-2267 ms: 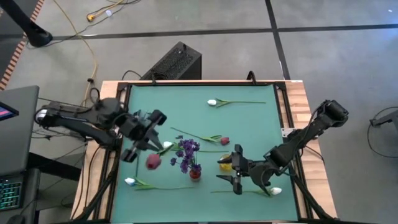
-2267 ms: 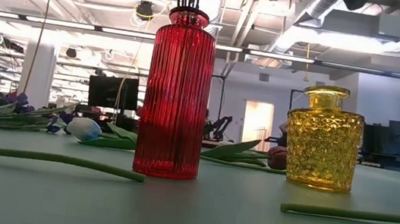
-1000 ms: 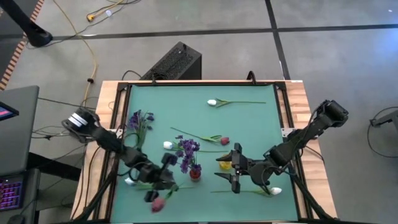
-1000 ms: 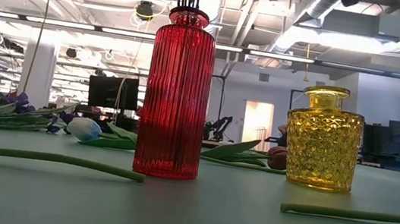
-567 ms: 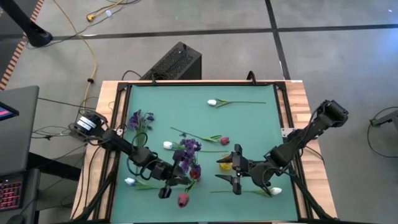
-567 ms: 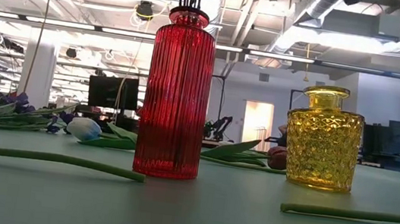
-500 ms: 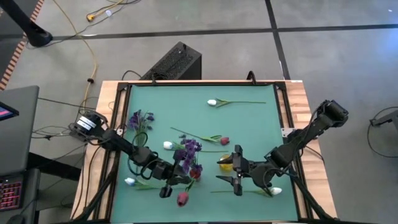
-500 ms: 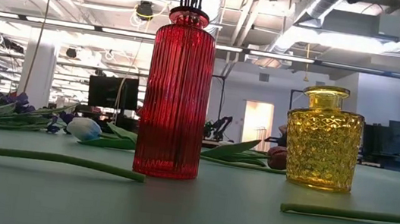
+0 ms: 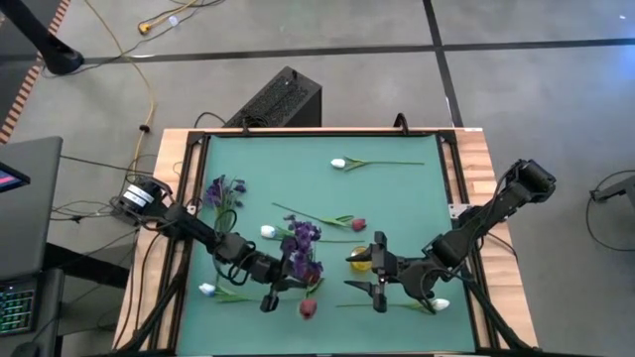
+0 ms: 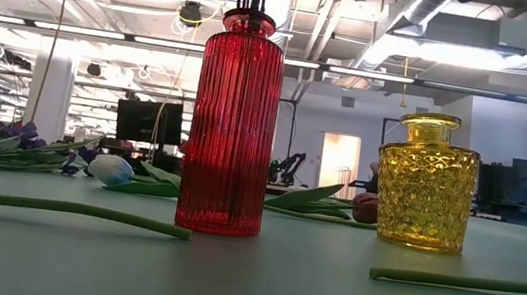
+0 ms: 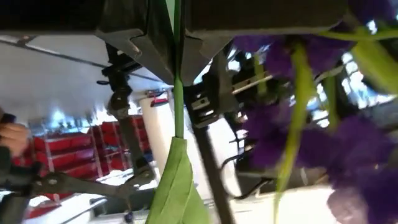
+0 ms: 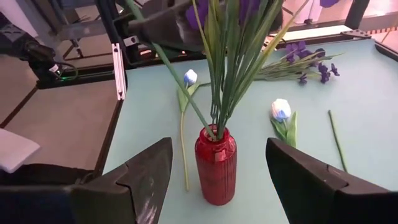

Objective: Sort flowers into vase by color
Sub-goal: Put the top red flower into the red flower vase

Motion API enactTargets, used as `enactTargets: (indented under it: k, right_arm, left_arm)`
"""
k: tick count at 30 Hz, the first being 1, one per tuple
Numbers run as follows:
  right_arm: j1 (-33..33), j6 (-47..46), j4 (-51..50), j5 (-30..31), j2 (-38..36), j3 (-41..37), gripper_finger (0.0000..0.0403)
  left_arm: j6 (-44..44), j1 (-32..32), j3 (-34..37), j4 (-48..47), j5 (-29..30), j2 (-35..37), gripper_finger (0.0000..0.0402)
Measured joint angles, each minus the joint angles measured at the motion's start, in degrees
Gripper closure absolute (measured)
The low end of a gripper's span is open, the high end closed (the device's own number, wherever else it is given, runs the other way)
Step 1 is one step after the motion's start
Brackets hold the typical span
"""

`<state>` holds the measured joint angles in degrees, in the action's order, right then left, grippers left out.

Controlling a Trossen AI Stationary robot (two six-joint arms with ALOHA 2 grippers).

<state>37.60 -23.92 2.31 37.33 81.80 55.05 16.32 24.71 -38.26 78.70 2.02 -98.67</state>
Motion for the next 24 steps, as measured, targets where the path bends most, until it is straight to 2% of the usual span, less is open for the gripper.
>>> enactTargets:
  k: [8,24]
  right_arm:
    - [0.0,0.0,0.0,-0.1,0.0,0.0,0.0117]
    - [0.0,-0.2,-0.1,-0.1,0.0,0.0,0.0117]
  left_arm:
    - [-5.3,0.0,0.0,-1.5,6.4,0.0,0.0401]
    - [-6.2,-0.1,0.0,-8.1,7.4,0.0,0.0401]
